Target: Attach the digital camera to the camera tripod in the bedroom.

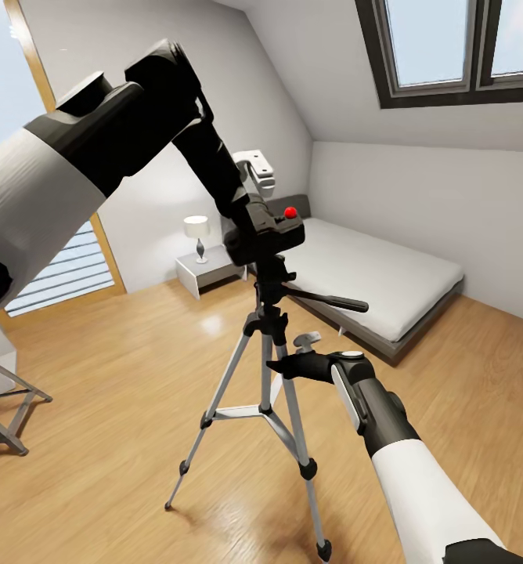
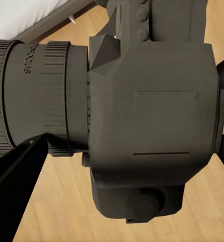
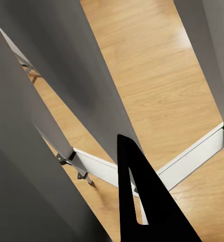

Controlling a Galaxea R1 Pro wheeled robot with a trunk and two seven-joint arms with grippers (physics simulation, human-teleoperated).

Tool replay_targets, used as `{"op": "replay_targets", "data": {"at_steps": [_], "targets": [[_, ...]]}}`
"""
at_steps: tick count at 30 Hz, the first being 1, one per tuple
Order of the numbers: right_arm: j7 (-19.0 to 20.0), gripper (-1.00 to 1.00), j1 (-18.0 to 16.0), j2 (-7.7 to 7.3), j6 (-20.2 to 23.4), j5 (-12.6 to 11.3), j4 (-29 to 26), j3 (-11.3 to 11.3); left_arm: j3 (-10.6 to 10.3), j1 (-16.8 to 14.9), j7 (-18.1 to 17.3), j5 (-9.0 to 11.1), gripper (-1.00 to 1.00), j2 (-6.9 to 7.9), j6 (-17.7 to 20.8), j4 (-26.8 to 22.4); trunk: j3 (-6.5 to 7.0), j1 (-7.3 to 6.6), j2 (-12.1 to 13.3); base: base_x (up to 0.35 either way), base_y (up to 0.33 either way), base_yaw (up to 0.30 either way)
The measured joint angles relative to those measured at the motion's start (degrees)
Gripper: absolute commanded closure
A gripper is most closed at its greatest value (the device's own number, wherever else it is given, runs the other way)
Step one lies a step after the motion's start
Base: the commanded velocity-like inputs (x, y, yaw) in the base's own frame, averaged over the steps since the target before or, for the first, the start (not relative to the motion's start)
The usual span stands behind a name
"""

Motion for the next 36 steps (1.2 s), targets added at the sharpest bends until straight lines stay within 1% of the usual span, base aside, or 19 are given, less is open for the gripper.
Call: {"op": "replay_targets", "data": {"at_steps": [6, 13, 16, 22, 36], "targets": [[0.0, 1.0, 0.0, 0.01, -0.01, 0.02, 0.01, 0.04, 0.07, -0.05, -0.02, 0.14, 1.0, -0.12, -1.44, 2.3, 0.0, 0.0, 0.0, 0.0, 0.0, 0.0], [0.0, 1.0, 0.0, 0.01, -0.01, 0.03, 0.01, 0.04, 0.14, -0.07, 0.11, 0.22, 1.0, -0.97, -2.4, 5.74, 0.0, 0.0, 0.0, 0.0, 0.0, 0.0], [0.0, 1.0, 0.0, 0.01, -0.02, 0.03, 0.02, 0.04, 0.14, -0.08, 0.14, 0.45, 1.0, -1.22, -3.77, 6.51, 0.0, 0.0, 0.0, 0.0, 0.0, 0.0], [0.0, 1.0, -0.01, 0.02, -0.04, 0.03, 0.04, 0.0, 0.18, -0.08, 0.15, 0.74, 1.0, -1.49, -5.98, 7.01, 0.0, 0.0, 0.0, 0.0, 0.0, 0.0], [0.0, 1.0, -0.01, -0.01, -0.05, -0.02, 0.04, -0.03, 0.2, -0.09, 0.35, 0.69, 1.0, -2.0, -6.84, 5.94, 0.0, 0.0, 0.0, 0.0, 0.0, 0.0]]}}
